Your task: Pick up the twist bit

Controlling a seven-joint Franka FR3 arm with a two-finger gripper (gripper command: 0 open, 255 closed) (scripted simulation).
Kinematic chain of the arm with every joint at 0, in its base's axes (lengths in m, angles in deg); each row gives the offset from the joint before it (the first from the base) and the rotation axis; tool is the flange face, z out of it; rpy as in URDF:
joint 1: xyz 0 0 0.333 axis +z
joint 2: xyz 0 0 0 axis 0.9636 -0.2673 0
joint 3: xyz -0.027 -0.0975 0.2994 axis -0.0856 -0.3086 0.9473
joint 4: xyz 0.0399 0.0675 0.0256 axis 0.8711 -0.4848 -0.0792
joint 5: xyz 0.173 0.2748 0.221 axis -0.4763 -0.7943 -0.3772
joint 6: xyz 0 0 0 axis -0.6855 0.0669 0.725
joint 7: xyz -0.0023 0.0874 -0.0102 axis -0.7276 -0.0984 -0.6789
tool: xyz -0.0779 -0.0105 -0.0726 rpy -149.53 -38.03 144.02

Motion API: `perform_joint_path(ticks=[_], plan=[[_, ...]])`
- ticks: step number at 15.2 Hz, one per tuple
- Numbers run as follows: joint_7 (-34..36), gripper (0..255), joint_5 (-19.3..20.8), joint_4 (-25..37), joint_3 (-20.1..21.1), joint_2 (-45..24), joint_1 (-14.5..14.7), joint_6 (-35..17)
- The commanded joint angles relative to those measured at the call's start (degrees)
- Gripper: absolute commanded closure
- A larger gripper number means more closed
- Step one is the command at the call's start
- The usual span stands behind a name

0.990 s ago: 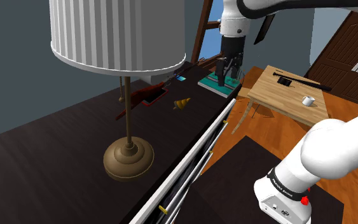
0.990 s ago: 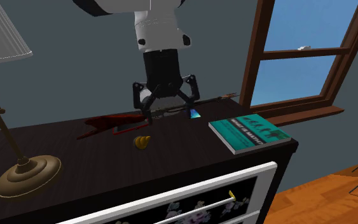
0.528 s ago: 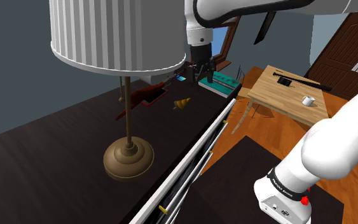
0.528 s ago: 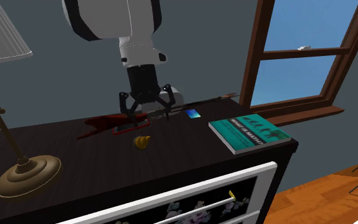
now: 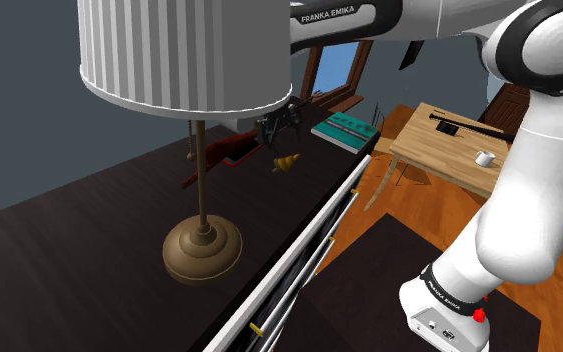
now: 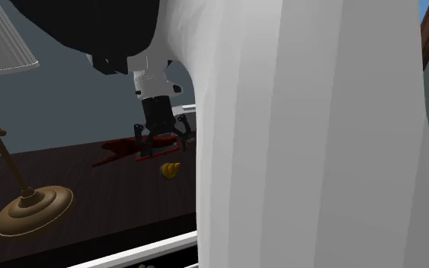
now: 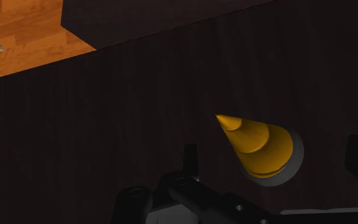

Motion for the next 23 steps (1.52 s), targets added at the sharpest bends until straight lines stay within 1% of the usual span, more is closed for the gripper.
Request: perform_joint_path(ticks=[1, 6, 8, 9, 18, 23], plan=[[0.5, 0, 0.3, 0.4, 0.1, -1.7, 0.3, -0.7], [0.8, 0, 0.5, -2.0, -0.1, -2.8, 0.3, -4.2], [0.9, 0, 0.6, -2.2, -0.1, -2.9, 0.3, -4.6], [0.9, 255, 0.6, -2.2, -0.1, -3.0, 0.4, -4.6], [0.9, 255, 0.6, -2.2, -0.1, -2.9, 0.3, -4.6], [0.6, 255, 0.3, 0.1, 0.0, -1.8, 0.3, -1.1]])
